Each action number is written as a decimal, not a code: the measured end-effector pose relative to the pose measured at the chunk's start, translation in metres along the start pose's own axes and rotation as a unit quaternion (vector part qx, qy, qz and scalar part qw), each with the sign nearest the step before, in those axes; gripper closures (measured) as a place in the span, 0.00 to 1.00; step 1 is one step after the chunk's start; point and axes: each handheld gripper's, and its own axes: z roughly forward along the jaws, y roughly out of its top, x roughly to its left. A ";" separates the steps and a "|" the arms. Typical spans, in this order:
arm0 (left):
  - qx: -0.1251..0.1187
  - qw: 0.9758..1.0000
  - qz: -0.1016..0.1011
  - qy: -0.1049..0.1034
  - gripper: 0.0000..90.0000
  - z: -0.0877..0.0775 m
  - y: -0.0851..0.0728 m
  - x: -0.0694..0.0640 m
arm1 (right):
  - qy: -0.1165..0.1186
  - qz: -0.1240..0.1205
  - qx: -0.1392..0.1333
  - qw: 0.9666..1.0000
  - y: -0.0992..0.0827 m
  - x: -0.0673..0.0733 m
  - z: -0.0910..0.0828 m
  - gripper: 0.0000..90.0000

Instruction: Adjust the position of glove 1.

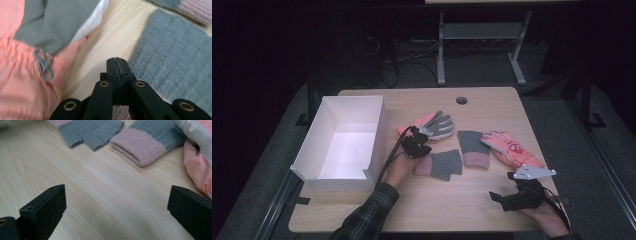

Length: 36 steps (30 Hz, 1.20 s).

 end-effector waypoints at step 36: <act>0.031 0.994 0.024 -0.104 1.00 -0.055 -0.070 -0.073 | -0.010 0.006 -0.001 1.000 -0.001 -0.001 -0.003 0.02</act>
